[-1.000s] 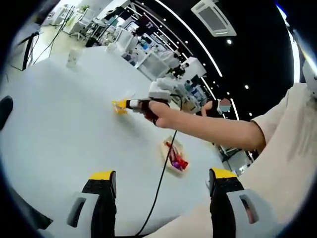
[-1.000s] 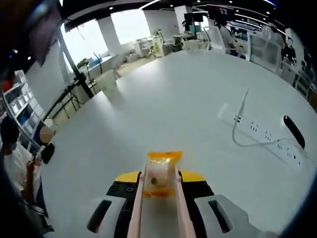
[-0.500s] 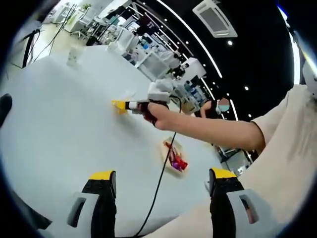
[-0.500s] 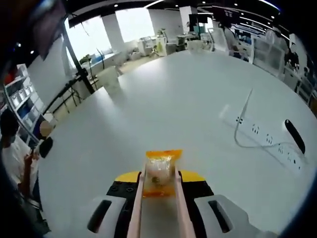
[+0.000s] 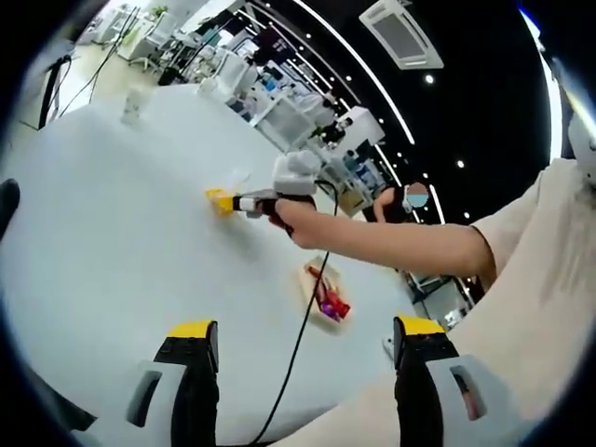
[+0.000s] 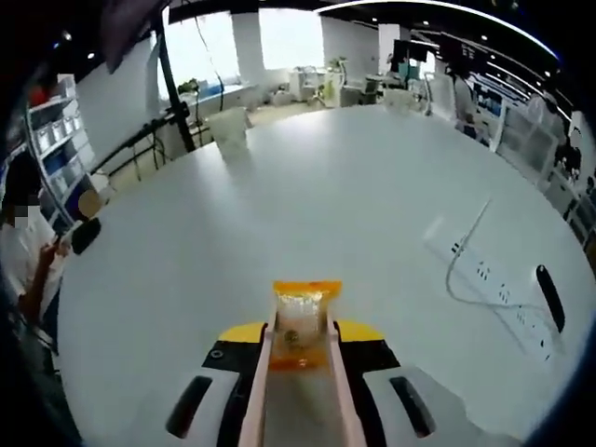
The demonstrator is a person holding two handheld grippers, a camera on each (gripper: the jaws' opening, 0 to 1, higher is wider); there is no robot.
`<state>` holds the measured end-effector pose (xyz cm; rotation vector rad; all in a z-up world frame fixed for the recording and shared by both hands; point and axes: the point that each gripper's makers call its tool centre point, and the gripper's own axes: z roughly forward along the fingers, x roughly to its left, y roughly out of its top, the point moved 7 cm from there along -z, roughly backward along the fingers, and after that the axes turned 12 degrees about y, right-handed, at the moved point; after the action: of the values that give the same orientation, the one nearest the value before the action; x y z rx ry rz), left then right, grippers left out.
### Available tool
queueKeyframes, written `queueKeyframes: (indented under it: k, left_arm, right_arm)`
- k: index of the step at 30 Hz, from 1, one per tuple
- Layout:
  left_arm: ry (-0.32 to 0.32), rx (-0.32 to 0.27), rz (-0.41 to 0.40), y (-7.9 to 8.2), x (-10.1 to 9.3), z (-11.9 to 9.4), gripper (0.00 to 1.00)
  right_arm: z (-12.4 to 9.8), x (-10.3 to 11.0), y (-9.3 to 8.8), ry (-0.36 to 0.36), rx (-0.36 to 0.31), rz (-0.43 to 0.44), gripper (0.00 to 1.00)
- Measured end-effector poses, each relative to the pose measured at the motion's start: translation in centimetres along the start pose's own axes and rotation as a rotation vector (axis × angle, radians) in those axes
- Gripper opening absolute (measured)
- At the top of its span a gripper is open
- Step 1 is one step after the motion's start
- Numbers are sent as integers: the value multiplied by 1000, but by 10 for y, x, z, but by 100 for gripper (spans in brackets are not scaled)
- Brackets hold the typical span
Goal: Place the target food into the container with the food tongs after gripping and lifting it, then release it inside without dropping or visibly crushing the food.
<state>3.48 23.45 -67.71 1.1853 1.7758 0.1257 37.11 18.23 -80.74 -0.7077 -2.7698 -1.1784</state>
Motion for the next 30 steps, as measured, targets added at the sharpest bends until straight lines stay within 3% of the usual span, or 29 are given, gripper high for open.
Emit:
queueKeyframes:
  k: [8, 18, 23, 30]
  left_arm:
    - [-3, -8, -2, 0, -2, -1, 76]
    - [-3, -7, 5, 0, -2, -2, 76]
    - [-19, -7, 13, 1, -3, 3, 76]
    - [-69, -18, 37, 10, -13, 15, 76]
  right_arm:
    - [-2, 1, -2, -2, 11, -41, 25]
    - [-10, -2, 0, -9, -12, 2, 25]
    - [-21, -3, -1, -25, -18, -2, 25]
    - [-52, -7, -5, -61, -39, 30, 25]
